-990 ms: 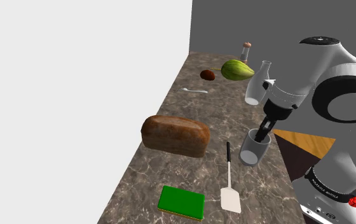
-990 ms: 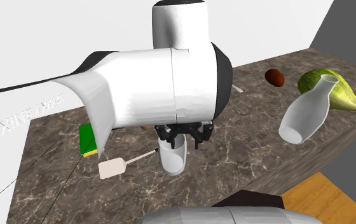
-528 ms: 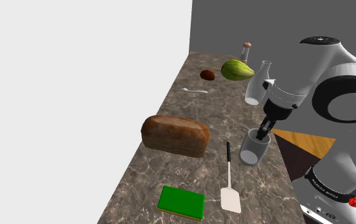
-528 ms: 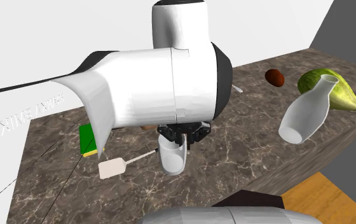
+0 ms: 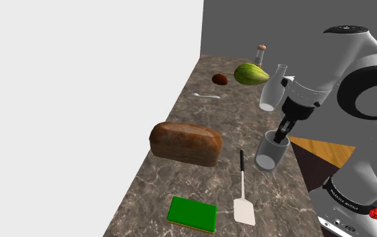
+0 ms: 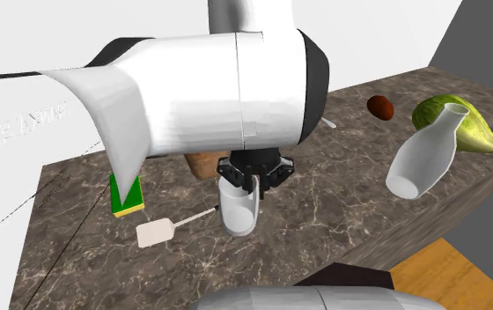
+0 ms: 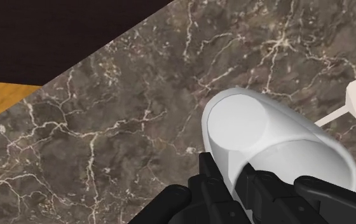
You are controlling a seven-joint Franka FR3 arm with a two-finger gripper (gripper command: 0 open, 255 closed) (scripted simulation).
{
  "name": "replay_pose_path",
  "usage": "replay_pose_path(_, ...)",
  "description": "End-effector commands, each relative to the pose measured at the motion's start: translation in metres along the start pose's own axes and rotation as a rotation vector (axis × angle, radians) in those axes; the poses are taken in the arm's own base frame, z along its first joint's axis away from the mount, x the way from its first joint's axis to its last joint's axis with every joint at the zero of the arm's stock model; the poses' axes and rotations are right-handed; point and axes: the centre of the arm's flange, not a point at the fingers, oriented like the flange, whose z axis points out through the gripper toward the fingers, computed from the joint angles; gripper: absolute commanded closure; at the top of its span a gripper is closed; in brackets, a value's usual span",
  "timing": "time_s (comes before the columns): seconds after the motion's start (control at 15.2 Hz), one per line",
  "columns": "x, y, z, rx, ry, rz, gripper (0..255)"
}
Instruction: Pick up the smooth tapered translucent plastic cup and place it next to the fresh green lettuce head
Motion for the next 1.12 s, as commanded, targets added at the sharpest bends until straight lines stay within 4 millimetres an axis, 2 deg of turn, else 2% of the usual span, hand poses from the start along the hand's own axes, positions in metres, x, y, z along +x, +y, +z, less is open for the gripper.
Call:
replay_pose_path(0.0,0.0,0.0,-0.011,0.0,0.0,0.0,255)
replay_pose_path(1.06,0.005,0.004,-0.095,0.0,0.0,0.0,255)
